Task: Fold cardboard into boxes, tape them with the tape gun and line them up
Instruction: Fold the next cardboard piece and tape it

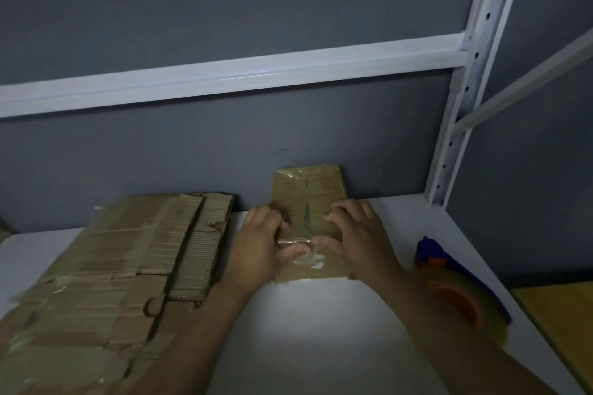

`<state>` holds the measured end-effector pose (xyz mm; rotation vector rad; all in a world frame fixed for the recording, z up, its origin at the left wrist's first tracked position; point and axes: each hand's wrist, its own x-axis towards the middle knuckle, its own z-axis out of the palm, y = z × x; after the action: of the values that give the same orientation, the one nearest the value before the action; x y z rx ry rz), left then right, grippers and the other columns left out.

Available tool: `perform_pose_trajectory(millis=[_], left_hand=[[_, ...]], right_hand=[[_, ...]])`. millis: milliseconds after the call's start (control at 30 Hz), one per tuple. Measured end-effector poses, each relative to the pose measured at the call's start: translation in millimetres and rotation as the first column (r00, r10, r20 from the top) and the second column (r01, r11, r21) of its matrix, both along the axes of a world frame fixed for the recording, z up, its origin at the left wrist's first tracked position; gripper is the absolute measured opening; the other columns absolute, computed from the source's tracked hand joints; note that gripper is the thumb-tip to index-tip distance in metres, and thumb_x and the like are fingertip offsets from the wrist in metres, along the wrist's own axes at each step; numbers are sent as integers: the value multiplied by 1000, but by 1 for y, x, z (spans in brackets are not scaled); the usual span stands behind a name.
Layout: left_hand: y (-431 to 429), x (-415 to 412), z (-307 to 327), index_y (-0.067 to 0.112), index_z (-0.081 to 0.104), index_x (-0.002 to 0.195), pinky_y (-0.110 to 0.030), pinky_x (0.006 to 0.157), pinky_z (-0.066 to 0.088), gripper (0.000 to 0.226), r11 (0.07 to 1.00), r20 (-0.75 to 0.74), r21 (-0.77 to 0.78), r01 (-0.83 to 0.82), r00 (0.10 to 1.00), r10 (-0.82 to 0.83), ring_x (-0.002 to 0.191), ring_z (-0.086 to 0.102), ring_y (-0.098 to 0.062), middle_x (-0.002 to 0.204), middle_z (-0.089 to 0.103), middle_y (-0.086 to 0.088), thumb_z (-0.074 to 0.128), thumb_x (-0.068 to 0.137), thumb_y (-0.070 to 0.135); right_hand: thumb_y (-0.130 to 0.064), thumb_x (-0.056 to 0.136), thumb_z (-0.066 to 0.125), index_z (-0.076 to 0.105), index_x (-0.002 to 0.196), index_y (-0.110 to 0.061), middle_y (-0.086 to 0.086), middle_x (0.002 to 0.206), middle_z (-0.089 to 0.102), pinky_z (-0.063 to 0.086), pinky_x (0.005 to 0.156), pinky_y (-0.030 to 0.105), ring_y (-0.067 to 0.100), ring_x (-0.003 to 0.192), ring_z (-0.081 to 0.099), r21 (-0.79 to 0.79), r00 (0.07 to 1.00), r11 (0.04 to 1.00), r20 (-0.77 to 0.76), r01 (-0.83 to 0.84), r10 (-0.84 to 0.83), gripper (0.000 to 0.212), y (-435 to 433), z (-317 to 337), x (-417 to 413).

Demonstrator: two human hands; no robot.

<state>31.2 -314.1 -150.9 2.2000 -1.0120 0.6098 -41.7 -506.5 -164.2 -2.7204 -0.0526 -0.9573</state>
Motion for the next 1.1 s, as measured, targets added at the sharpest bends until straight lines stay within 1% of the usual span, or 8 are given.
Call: perform_pose_trajectory(millis=[100, 267, 467, 533, 667, 767, 900, 1100], left_hand=[[8, 7, -2, 12, 65, 83, -14, 74, 32, 57, 996, -29, 14, 89, 996, -89, 87, 39, 0, 89, 48, 13, 63, 69, 68], [32, 25, 2, 19, 70, 115, -16, 107, 35, 53, 952, -264, -83, 296, 914, -308, 125, 48, 1, 126, 57, 24, 63, 80, 59], [25, 16, -6, 18, 69, 113, -13, 105, 35, 63, 966, -253, -146, 215, 936, -247, 123, 50, 5, 122, 55, 36, 67, 71, 65], [28, 16, -3, 15, 67, 117, -13, 106, 34, 61, 961, -240, -116, 252, 931, -273, 125, 48, 5, 123, 56, 35, 66, 76, 59], [39, 23, 21, 12, 71, 114, -19, 107, 37, 59, 939, -316, 33, 342, 895, -315, 125, 52, -2, 123, 64, 14, 57, 84, 60], [28, 29, 47, 15, 73, 111, -21, 104, 40, 52, 977, -346, 32, 211, 919, -188, 118, 57, -5, 121, 66, 8, 60, 82, 56], [-2, 53, 56, 20, 34, 149, -27, 115, 14, 68, 956, -365, 292, -7, 923, 118, 146, 19, -21, 158, 24, -6, 59, 91, 45], [-6, 47, 38, 15, 42, 144, -30, 112, 29, 67, 984, -569, 85, -160, 802, 179, 129, 43, -25, 141, 38, -9, 64, 88, 44]], right_hand=[[-64, 82, 41, 66, 112, -19, 1, 124, 60, 49, 89, 38, 22, 111, 51, -77, 991, 991, -77, -114, 108, 60, -11, -6, -7], [-48, 92, 43, 42, 136, -39, -30, 145, 24, 12, 107, 12, -13, 136, 12, 287, 896, 906, -229, -312, 381, 45, -41, 0, -17], [-66, 69, 56, 65, 90, -21, -8, 99, 60, 50, 74, 36, 17, 95, 50, 55, 994, 994, -39, -96, 98, 51, 2, 9, -5], [-55, 78, 59, 70, 101, -18, -4, 109, 63, 49, 85, 38, 16, 106, 51, 125, 983, 977, -53, -170, 178, 45, -3, 6, -5], [-17, 95, 56, 49, 130, -28, -17, 138, 41, 16, 107, 7, -8, 132, 25, 377, 885, 870, -213, -316, 414, 38, -37, 1, -21], [-9, 93, 55, 50, 128, -26, -18, 137, 42, 16, 108, 4, -14, 132, 23, 450, 860, 827, -209, -338, 465, 39, -37, 4, -26], [-16, 93, 55, 53, 127, -27, -26, 137, 41, 19, 112, 10, -10, 136, 25, 471, 837, 791, -177, -390, 518, 36, -43, 2, -35], [-19, 85, 68, 64, 119, -22, -17, 130, 52, 33, 110, 34, 10, 128, 45, 445, 943, 865, -119, -229, 311, 35, -44, 5, -39]])
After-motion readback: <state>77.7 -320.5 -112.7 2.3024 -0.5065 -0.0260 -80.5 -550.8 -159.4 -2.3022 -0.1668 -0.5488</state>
